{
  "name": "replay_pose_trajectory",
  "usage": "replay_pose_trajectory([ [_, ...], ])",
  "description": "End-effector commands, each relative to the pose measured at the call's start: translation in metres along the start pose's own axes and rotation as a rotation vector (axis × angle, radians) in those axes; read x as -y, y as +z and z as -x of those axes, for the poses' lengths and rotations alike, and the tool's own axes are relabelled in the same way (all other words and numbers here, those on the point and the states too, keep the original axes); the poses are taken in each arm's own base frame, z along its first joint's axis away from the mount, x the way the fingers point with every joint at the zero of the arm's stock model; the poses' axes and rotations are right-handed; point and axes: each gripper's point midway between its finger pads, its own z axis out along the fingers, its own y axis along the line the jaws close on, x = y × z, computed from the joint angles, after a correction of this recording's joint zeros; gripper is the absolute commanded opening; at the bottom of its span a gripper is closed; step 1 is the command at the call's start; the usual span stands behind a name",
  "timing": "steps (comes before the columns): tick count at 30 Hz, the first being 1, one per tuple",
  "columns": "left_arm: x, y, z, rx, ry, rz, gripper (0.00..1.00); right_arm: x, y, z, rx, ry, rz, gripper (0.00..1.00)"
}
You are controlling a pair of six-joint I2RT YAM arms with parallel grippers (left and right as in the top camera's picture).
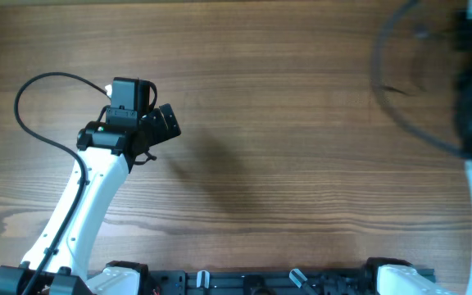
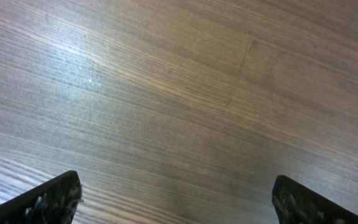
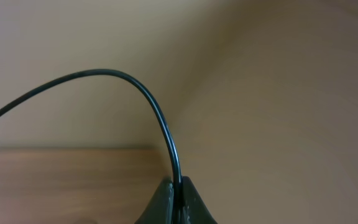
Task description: Untangle cables
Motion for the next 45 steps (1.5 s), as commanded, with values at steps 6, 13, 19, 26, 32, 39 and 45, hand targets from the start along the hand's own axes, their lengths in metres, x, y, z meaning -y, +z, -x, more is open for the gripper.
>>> replay_pose_trajectory([
  [6, -0.001, 0.002, -0.001, -0.011, -0.021, -0.002, 1.00, 0.126, 0.078, -0.083, 0.000, 0.735, -0.023, 0.04],
  [13, 0.001, 0.002, -0.009, -0.049, -0.019, -0.019, 1.00, 0.102, 0.159, -0.270, -0.444, 1.099, -0.041, 0.04],
  [19, 0.004, 0.002, -0.008, -0.043, -0.020, -0.031, 1.00, 0.043, 0.134, -0.375, -0.900, 1.321, -0.102, 1.00],
  [26, 0.004, 0.002, -0.007, -0.042, -0.020, -0.032, 1.00, -0.030, 0.043, -0.399, -1.444, 1.449, -0.238, 1.00],
  [32, 0.006, 0.002, -0.008, -0.047, -0.020, -0.042, 0.99, -0.142, 0.061, -0.360, -1.264, 0.820, 0.392, 0.50],
  [39, 0.009, 0.001, -0.010, -0.056, -0.021, -0.059, 1.00, -0.216, 0.061, -0.363, -0.949, 0.070, 0.718, 0.40],
  [45, 0.009, 0.001, -0.010, -0.058, -0.021, -0.062, 1.00, -0.172, 0.092, -0.402, -1.008, 0.052, 0.470, 0.05],
])
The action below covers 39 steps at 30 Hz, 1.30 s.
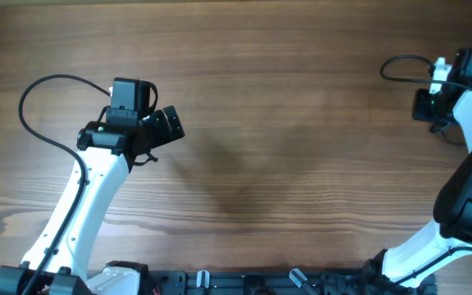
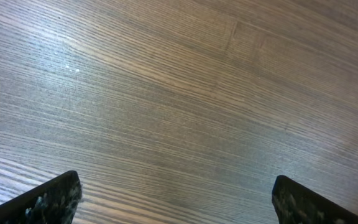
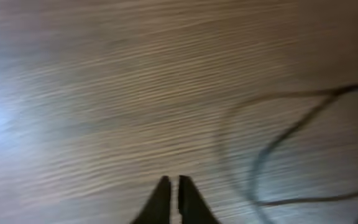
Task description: Untangle cables
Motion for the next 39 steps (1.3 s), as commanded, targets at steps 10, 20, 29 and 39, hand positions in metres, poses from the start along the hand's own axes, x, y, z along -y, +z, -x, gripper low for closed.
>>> replay_pose_trajectory([
  [10, 0.001, 0.002, 0.001, -0.004, -0.022, -0.010, 1.00, 0.046, 0.095, -0.047, -0.114, 0.317, 0.001, 0.07],
  [20, 0.001, 0.002, 0.001, -0.004, -0.022, -0.010, 1.00, 0.175, 0.087, -0.109, -0.055, 1.173, 0.021, 0.04],
  [29, 0.001, 0.002, 0.001, -0.003, -0.022, -0.010, 1.00, 0.159, 0.071, -0.070, 0.095, 1.084, 0.370, 0.60],
  [39, 0.002, 0.002, 0.003, 0.006, -0.021, -0.014, 1.00, 0.151, -0.094, 0.026, 0.445, 0.853, 0.316, 1.00],
])
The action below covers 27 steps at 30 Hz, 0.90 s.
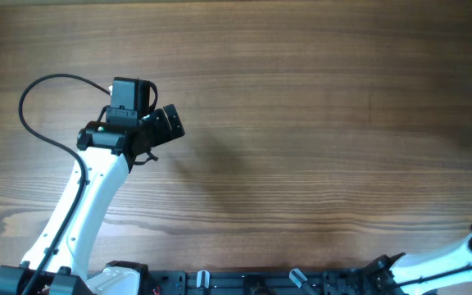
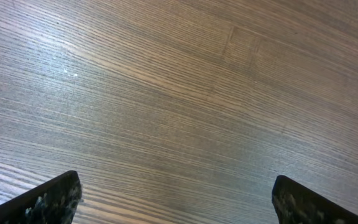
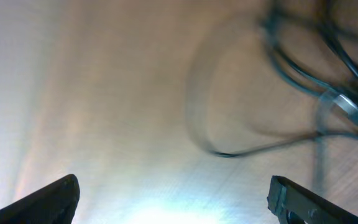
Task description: Untangle cables
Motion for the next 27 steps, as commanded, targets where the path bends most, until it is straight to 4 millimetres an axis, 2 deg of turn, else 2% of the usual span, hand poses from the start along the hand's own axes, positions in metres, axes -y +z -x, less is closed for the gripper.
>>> replay_pose_trajectory([
  [1, 0.000, 0.002, 0.000, -0.006, -0.021, -0.007, 1.00, -0.099, -0.063, 0.011, 0.139, -0.253, 0.121, 1.00],
  [2, 0.000, 0.002, 0.000, -0.006, -0.017, -0.007, 1.00, -0.137, -0.083, -0.001, 0.153, -0.357, 0.192, 1.00],
  [3, 0.000, 0.002, 0.000, -0.006, -0.017, -0.007, 1.00, -0.173, -0.100, -0.021, 0.139, -0.458, 0.276, 1.00],
  [4, 0.000, 0.002, 0.000, -0.006, -0.017, -0.007, 1.00, -0.202, -0.115, -0.047, 0.107, -0.535, 0.353, 1.00],
  [5, 0.000, 0.002, 0.000, -0.007, -0.017, -0.006, 1.00, -0.222, -0.126, -0.069, 0.071, -0.579, 0.412, 1.00],
  [7, 0.000, 0.002, 0.000, -0.006, 0.004, -0.008, 1.00, -0.246, -0.147, -0.120, -0.026, -0.696, 0.494, 1.00],
  [9, 0.004, 0.001, -0.002, -0.017, 0.053, -0.028, 1.00, -0.254, -0.170, -0.178, -0.115, -0.931, 0.542, 0.99],
  [10, 0.007, 0.001, -0.004, -0.029, 0.083, -0.048, 1.00, -0.253, -0.182, -0.203, -0.161, -1.005, 0.556, 1.00],
  [13, 0.005, 0.001, -0.010, -0.053, 0.115, -0.043, 1.00, -0.247, -0.219, -0.248, -0.238, -1.114, 0.600, 1.00],
  [14, 0.004, 0.001, -0.012, -0.060, 0.115, -0.041, 1.00, -0.243, -0.239, -0.262, -0.240, -1.159, 0.623, 1.00],
  [15, 0.004, 0.000, -0.012, -0.058, 0.131, -0.042, 1.00, -0.243, -0.251, -0.267, -0.228, -1.174, 0.638, 1.00],
  [17, 0.005, -0.007, -0.008, -0.033, 0.141, -0.052, 1.00, -0.238, -0.291, -0.285, -0.171, -1.227, 0.689, 1.00],
  [20, 0.008, -0.024, -0.002, 0.021, 0.140, -0.075, 1.00, -0.221, -0.335, -0.311, -0.109, -1.344, 0.764, 1.00],
  [22, 0.011, -0.048, 0.006, 0.098, 0.138, -0.108, 1.00, -0.204, -0.360, -0.328, -0.086, -1.409, 0.800, 1.00],
  [24, 0.013, -0.099, 0.017, 0.253, 0.133, -0.173, 1.00, -0.179, -0.387, -0.343, -0.038, -1.427, 0.825, 0.99],
  [26, 0.011, -0.128, 0.019, 0.343, 0.129, -0.203, 1.00, -0.167, -0.403, -0.347, 0.042, -1.445, 0.837, 1.00],
  [27, 0.009, -0.146, 0.018, 0.394, 0.127, -0.220, 1.00, -0.159, -0.417, -0.351, 0.120, -1.463, 0.855, 1.00],
])
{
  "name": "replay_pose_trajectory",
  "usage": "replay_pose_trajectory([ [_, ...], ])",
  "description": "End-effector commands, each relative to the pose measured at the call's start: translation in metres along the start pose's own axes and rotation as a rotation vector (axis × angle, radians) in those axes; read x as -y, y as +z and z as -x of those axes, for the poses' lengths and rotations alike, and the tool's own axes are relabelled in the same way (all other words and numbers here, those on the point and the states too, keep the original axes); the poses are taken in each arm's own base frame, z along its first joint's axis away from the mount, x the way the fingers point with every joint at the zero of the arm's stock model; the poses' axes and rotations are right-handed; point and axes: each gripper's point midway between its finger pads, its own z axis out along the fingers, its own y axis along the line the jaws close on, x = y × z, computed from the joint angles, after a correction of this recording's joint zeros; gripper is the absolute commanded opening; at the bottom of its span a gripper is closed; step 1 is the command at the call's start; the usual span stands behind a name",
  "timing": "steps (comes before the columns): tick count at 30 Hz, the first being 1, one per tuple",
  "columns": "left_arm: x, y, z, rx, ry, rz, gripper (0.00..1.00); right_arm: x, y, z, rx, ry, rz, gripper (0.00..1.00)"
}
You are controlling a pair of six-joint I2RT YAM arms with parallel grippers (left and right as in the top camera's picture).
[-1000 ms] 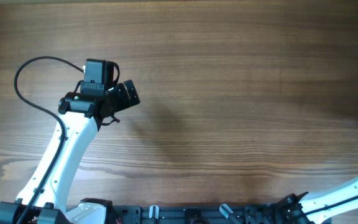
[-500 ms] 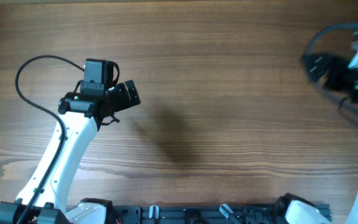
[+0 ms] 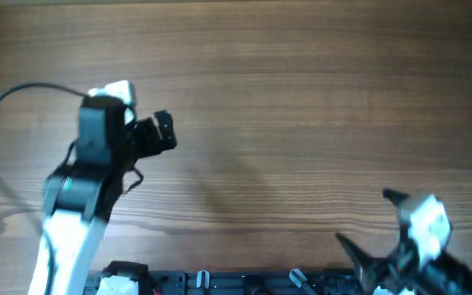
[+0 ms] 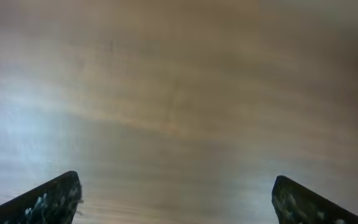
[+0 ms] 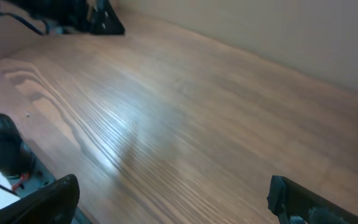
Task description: Untangle cables
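Observation:
A bit of black cable shows only at the right edge of the overhead view, lying on the wooden table (image 3: 301,98). My right gripper (image 3: 373,221) is open at the front right, well short of it and holding nothing. Its wrist view shows its open jaws (image 5: 173,199) facing left over bare wood, with no cable. My left gripper (image 3: 161,131) is open over the left part of the table, blurred by motion. The blurred left wrist view shows only wood between the open jaws (image 4: 176,193).
A thin black lead loops off the left arm over the table's left side. The arms' black base rail (image 3: 244,283) runs along the front edge. The left arm (image 5: 73,15) shows far off in the right wrist view.
The right arm, then almost out of the overhead view with its open gripper over the cables, now sits at the front right facing left. The left arm has shifted and is blurred.
First my right gripper was shut on a black cable held high at the far right. Then it was shut low over the table with the cable lying beside it. Later it was open above the cable pile, and now it is back at the front edge, empty.

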Motion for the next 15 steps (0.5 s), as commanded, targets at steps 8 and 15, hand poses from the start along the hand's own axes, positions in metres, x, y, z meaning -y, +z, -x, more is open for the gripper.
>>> replay_pose_trajectory([
  [8, 0.000, -0.102, 0.003, 0.257, 0.020, -0.086, 1.00, -0.053, -0.060, -0.067, 0.126, -0.026, -0.187, 1.00],
  [15, -0.002, -0.101, 0.000, 0.242, 0.020, -0.081, 1.00, -0.035, -0.073, -0.011, 0.385, -0.238, -0.320, 1.00],
])
